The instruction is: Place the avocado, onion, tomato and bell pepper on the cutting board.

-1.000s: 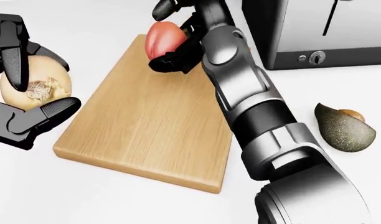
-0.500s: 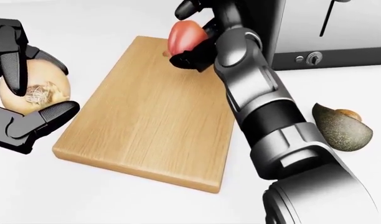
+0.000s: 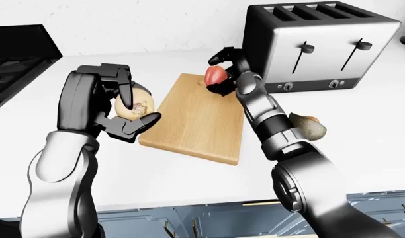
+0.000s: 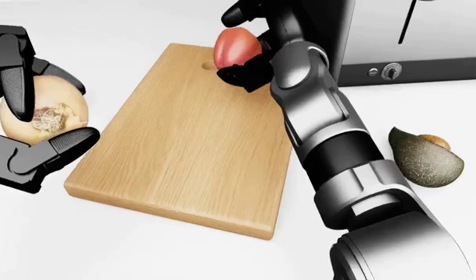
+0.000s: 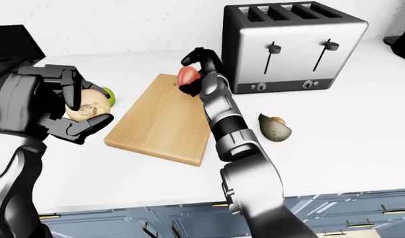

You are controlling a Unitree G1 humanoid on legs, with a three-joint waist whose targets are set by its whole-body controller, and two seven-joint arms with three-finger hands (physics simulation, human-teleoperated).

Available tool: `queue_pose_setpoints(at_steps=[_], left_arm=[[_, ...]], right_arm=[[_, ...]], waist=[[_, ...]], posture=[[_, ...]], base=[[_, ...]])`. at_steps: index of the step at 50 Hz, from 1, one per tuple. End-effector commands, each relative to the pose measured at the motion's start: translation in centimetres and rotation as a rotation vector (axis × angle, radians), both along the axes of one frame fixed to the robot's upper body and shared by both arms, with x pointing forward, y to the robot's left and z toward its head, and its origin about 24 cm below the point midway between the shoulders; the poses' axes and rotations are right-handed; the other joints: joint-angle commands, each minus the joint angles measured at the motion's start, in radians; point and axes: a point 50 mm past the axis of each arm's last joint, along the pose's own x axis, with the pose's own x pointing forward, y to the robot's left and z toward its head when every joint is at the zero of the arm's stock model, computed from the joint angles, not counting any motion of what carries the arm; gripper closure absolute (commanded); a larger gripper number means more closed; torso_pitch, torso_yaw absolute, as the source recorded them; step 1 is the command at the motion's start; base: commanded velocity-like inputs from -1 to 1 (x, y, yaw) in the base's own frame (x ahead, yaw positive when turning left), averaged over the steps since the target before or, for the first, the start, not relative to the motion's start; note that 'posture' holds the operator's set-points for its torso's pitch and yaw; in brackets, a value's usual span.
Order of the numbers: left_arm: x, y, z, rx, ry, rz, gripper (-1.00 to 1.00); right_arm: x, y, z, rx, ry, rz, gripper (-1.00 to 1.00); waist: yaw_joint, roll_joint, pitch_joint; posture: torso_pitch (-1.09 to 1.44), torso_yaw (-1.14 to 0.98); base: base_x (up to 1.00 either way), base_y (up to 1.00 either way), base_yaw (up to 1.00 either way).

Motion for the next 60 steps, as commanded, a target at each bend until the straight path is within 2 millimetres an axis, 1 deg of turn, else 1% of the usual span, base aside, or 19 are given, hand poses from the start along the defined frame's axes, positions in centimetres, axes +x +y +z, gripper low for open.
queue_pose_setpoints(at_steps=[1,4,12,18,22,25,30,36,38,43,46,48,50,52,54,55,58,59,60], left_arm=[[-0.6,0.0,1.2,0.013,-0.083,0.007,1.0],[-0.6,0.0,1.2,0.013,-0.083,0.006,1.0],[-0.7,0.0,1.0,0.011,-0.08,0.007,1.0],[-0.7,0.0,1.0,0.01,-0.081,0.01,1.0],[-0.6,0.0,1.0,0.01,-0.081,0.008,1.0],[-0.7,0.0,1.0,0.01,-0.081,0.007,1.0],[-0.6,0.0,1.0,0.01,-0.08,0.009,1.0],[-0.6,0.0,1.2,0.01,-0.083,0.006,1.0],[-0.6,0.0,1.2,0.012,-0.081,0.005,1.0],[-0.4,0.0,1.0,0.011,-0.075,0.006,1.0],[-0.2,0.1,0.8,0.02,-0.066,0.011,1.0],[-0.1,0.1,0.8,0.018,-0.066,0.011,1.0],[0.1,0.1,0.7,0.02,-0.062,0.009,1.0],[0.6,0.1,0.8,0.026,-0.06,0.006,1.0],[1.0,0.1,1.1,0.03,-0.06,0.004,1.0],[1.3,0.1,1.3,0.043,-0.06,0.0,1.0],[2.5,0.0,1.8,0.055,-0.062,-0.008,1.0],[3.3,-0.1,2.1,0.058,-0.065,-0.015,1.0],[3.7,-0.2,2.2,0.059,-0.065,-0.02,1.0]], right_arm=[[-0.1,0.5,3.4,0.011,-0.13,0.023,0.23],[-0.2,0.5,3.4,0.013,-0.126,0.026,0.19],[-0.2,0.6,3.3,0.018,-0.118,0.029,-0.07],[-0.2,0.6,3.0,0.022,-0.112,0.03,-0.33],[-0.3,0.6,3.0,0.025,-0.109,0.032,-0.37],[-0.3,0.5,2.8,0.026,-0.105,0.033,-0.53],[-0.3,0.6,2.8,0.028,-0.104,0.035,-0.57],[-0.6,0.7,4.0,0.021,-0.133,0.047,-0.63],[-0.9,0.8,4.8,0.018,-0.153,0.055,-0.64],[-2.5,1.4,6.8,0.022,-0.197,0.093,-0.73],[-4.2,1.8,7.7,0.029,-0.219,0.138,-0.81],[-5.7,1.8,8.9,0.042,-0.244,0.162,-0.95],[-6.9,1.6,10.0,0.061,-0.269,0.178,-1.0],[-8.2,0.7,10.9,0.085,-0.294,0.17,-1.0],[-8.9,-0.2,11.4,0.111,-0.323,0.145,-1.0],[-9.4,-0.6,11.4,0.113,-0.324,0.154,-1.0],[-10.7,-2.4,11.4,0.147,-0.349,0.106,-1.0],[-11.5,-3.4,11.3,0.158,-0.354,0.08,-1.0],[-12.0,-3.8,11.2,0.168,-0.356,0.071,-1.0]], waist=[[0.0,0.004,-0.032],[0.0,0.003,-0.031],[0.0,0.003,-0.032],[0.0,0.003,-0.032],[0.0,0.003,-0.033],[0.0,0.003,-0.033],[0.0,0.003,-0.033],[0.0,0.003,-0.032],[0.001,0.003,-0.031],[0.003,0.001,-0.028],[0.005,-0.001,-0.026],[0.005,-0.001,-0.025],[0.006,-0.002,-0.024],[0.006,-0.003,-0.022],[0.009,-0.004,-0.021],[0.01,-0.005,-0.02],[0.011,-0.008,-0.019],[0.011,-0.01,-0.02],[0.012,-0.012,-0.02]], posture=[[0.0,0.0],[0.0,0.0],[0.0,0.0],[0.0,0.0],[0.0,0.0],[0.0,0.0],[0.0,0.0],[0.0,0.0],[0.0,0.0],[0.0,0.0],[0.0,0.0],[0.0,0.0],[0.0,0.0],[0.0,0.0],[0.0,0.0],[0.0,0.0],[0.0,0.0],[0.0,0.0],[0.0,0.0]], base=[[0.0,0.0,0.0],[0.0,0.0,0.0],[0.0,0.0,0.0],[0.0,0.0,0.0],[0.0,0.0,0.0],[0.0,0.0,0.0],[0.0,0.0,0.0],[0.0,0.0,0.0],[0.0,0.0,0.0],[0.0,0.0,0.0],[0.0,0.0,0.0],[0.0,0.0,0.0],[0.0,0.0,0.0],[0.0,0.0,0.0],[0.0,0.0,0.0],[0.0,0.0,0.0],[0.0,0.0,0.0],[0.0,0.0,0.0],[0.0,0.0,0.0]])
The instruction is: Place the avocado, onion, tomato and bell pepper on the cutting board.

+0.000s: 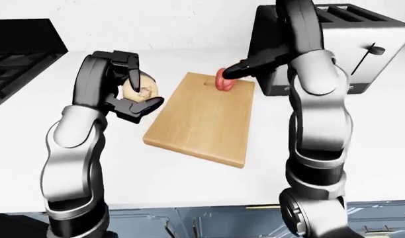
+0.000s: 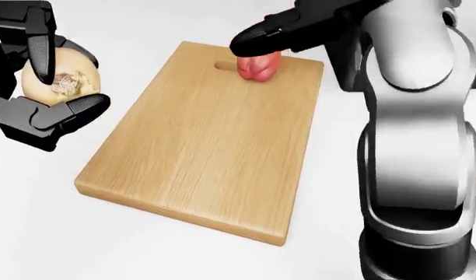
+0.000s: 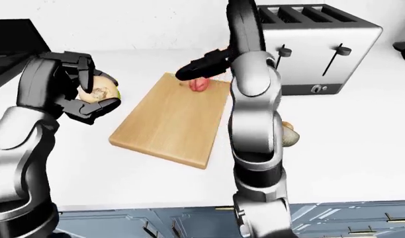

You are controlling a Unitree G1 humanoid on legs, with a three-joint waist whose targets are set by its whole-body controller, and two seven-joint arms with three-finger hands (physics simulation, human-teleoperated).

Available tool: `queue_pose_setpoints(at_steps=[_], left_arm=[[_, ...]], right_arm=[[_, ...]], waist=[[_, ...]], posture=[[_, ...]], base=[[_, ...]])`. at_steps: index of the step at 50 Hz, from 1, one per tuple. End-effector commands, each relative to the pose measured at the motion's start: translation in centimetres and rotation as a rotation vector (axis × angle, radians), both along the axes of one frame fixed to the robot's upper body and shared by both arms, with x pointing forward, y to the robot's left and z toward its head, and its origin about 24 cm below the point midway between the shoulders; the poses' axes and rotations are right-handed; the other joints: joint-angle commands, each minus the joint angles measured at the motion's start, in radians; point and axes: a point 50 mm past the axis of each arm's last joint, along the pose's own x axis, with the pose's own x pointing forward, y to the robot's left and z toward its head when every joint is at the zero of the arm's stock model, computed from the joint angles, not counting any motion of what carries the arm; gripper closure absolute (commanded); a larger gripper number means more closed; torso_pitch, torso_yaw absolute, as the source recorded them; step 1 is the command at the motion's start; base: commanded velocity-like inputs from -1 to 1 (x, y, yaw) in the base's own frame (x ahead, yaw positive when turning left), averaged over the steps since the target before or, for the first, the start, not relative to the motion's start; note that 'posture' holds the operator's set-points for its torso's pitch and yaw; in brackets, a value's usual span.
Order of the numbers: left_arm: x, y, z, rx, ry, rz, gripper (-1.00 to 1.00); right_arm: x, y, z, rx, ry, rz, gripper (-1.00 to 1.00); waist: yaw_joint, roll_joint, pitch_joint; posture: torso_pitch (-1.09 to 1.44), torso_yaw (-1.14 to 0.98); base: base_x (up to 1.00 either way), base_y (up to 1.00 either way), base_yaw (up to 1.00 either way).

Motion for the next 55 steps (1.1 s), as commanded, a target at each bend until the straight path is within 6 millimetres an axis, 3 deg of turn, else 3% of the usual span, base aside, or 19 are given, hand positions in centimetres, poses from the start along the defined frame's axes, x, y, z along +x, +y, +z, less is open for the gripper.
queue_pose_setpoints(at_steps=[1,10,19,31,38,55], left_arm=[[0.2,-0.4,1.9,0.026,-0.1,-0.013,1.0],[4.4,-2.7,5.2,0.079,-0.134,-0.096,1.0],[9.4,-4.4,7.3,0.101,-0.148,-0.154,1.0],[12.7,-6.6,5.6,0.128,-0.095,-0.2,1.0],[13.1,-7.4,5.3,0.112,-0.082,-0.221,1.0],[13.5,-9.0,0.8,0.1,0.019,-0.257,1.0]], right_arm=[[-1.3,-1.0,0.9,0.015,-0.039,-0.03,-1.0],[-4.6,-4.0,1.3,0.071,-0.074,-0.087,-1.0],[-5.7,-5.8,0.9,0.08,-0.086,-0.141,-1.0],[-6.3,-6.7,0.6,0.092,-0.083,-0.158,-1.0],[-6.4,-6.8,0.6,0.09,-0.082,-0.16,-1.0],[-6.5,-6.9,0.0,0.092,-0.07,-0.166,-1.0]], waist=[[-0.001,0.004,-0.025],[-0.003,-0.002,-0.025],[-0.003,-0.012,-0.025],[-0.004,-0.023,-0.033],[-0.005,-0.026,-0.035],[-0.006,-0.029,-0.037]], posture=[[0.0,0.0],[0.0,0.0],[0.0,0.0],[0.0,0.0],[0.0,0.0],[0.0,0.0]], base=[[0.0,0.0,0.0],[0.0,0.0,0.0],[0.0,0.0,0.0],[0.0,0.0,0.0],[0.0,0.0,0.0],[0.0,0.0,0.0]])
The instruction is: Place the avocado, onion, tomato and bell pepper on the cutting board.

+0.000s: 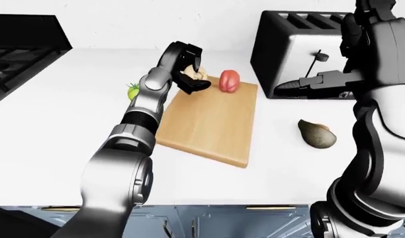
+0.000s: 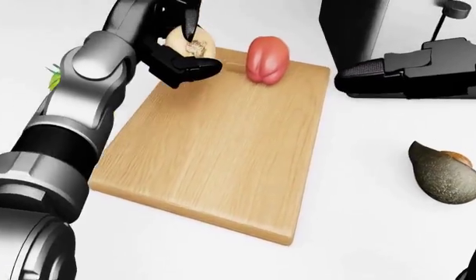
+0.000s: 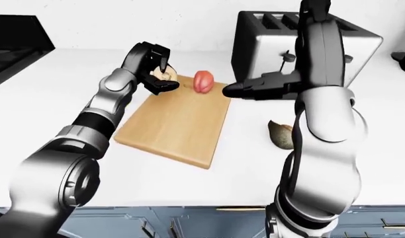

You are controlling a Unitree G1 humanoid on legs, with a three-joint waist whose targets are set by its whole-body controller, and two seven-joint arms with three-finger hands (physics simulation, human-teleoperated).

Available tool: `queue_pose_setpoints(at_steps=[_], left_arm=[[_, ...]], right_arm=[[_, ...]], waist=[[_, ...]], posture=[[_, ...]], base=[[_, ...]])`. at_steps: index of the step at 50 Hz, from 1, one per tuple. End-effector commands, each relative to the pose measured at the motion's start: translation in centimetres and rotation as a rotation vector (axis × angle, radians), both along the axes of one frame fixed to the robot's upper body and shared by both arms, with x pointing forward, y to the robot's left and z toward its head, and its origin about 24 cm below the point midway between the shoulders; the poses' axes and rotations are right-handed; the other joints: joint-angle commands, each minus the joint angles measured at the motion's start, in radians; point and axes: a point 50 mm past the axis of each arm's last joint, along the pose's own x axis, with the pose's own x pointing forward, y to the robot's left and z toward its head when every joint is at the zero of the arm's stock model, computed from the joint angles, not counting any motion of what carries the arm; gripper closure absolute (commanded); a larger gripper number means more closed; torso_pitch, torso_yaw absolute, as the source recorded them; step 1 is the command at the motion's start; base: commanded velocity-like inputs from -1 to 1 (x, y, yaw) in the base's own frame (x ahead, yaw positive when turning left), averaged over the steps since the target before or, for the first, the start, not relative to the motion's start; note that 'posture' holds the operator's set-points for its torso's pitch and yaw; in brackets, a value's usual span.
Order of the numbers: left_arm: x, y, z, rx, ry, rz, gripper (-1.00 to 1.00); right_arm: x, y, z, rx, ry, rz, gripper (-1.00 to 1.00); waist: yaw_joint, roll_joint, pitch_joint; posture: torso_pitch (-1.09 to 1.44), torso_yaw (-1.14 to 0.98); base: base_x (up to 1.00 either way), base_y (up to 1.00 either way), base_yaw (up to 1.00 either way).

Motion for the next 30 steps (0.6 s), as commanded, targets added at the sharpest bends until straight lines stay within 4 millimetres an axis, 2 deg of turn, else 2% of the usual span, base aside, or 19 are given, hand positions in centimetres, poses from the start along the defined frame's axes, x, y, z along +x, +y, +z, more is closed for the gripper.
queue_pose_setpoints(at_steps=[1,12,23,30], left_arm=[[-0.2,-0.5,3.3,-0.026,-0.129,-0.021,1.0],[-0.3,-1.5,1.9,-0.024,-0.101,-0.043,1.0],[-0.3,-1.9,1.5,-0.015,-0.088,-0.052,0.59],[-0.3,-1.9,1.5,-0.016,-0.086,-0.056,0.5]], right_arm=[[-0.6,0.0,1.1,-0.012,-0.075,-0.009,-1.0],[-0.9,-0.2,1.1,-0.015,-0.072,-0.013,-1.0],[-1.0,-0.3,1.3,-0.015,-0.072,-0.013,-1.0],[-1.0,-0.3,1.3,-0.018,-0.072,-0.012,-1.0]], waist=[[0.0,-0.001,-0.033],[0.0,-0.003,-0.035],[0.0,-0.005,-0.036],[0.001,-0.005,-0.036]], posture=[[0.0,0.0],[0.0,0.0],[0.0,0.0],[0.0,0.0]], base=[[0.0,0.0,0.0],[0.0,0.0,0.0],[0.0,0.0,0.0],[0.0,0.0,0.0]])
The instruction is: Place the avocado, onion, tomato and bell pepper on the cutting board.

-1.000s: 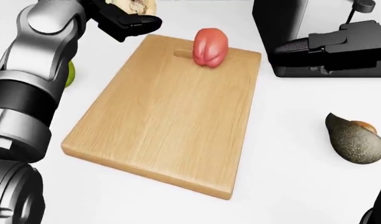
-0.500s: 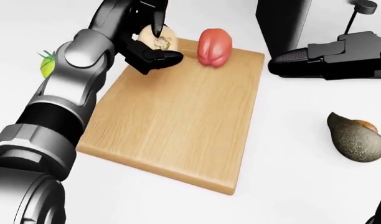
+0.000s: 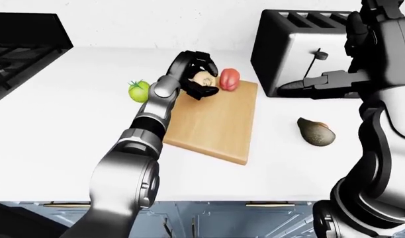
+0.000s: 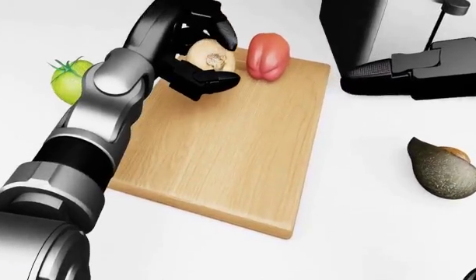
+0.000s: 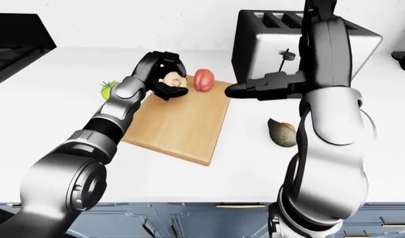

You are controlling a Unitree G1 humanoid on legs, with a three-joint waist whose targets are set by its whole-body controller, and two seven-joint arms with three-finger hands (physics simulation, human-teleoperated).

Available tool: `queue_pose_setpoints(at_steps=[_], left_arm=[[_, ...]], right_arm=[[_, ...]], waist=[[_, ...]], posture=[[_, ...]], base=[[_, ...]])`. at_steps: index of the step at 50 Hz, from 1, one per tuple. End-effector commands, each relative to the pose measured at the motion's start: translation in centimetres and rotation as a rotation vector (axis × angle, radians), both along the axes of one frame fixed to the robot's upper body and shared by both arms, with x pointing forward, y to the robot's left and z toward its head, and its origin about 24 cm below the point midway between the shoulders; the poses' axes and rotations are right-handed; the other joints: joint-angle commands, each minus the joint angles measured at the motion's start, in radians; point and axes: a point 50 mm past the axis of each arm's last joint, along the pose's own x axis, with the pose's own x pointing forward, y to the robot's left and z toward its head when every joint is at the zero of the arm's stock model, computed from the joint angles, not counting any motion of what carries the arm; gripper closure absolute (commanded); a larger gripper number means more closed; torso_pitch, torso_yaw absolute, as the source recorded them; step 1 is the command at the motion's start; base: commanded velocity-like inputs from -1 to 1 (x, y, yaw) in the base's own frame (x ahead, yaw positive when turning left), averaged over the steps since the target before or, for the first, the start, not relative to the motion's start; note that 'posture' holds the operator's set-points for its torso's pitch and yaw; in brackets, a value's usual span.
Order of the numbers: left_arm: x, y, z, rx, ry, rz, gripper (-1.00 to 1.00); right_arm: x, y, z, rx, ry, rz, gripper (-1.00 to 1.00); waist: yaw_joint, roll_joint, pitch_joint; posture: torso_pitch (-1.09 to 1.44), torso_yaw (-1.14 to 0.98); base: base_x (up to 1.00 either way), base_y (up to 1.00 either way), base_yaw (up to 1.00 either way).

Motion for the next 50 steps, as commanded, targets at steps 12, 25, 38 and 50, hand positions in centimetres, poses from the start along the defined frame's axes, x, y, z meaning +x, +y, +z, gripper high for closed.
queue_pose_setpoints(at_steps=[12,25,38,50], left_arm=[[-0.02,-0.23,3.11,-0.024,-0.12,-0.007,0.45],[-0.03,-0.19,2.71,-0.026,-0.112,-0.008,0.24],[-0.01,-0.16,2.92,-0.014,-0.114,-0.009,0.04],[-0.02,-0.05,2.69,-0.008,-0.11,-0.012,-0.77]], right_arm=[[-0.43,-0.03,0.62,-0.012,-0.057,-0.009,-1.0],[-0.55,-0.13,0.63,-0.016,-0.056,-0.011,-1.0],[-0.3,0.1,0.85,-0.014,-0.058,-0.004,-1.0],[-0.19,0.12,0.61,-0.011,-0.056,-0.005,-1.0]], waist=[[0.0,-0.002,-0.032],[0.0,-0.002,-0.033],[-0.001,0.0,-0.032],[0.0,0.0,-0.032]], posture=[[0.0,0.0],[0.0,0.0],[0.0,0.0],[0.0,0.0]], base=[[0.0,0.0,0.0],[0.0,0.0,0.0],[0.0,0.0,0.0],[0.0,0.0,0.0]])
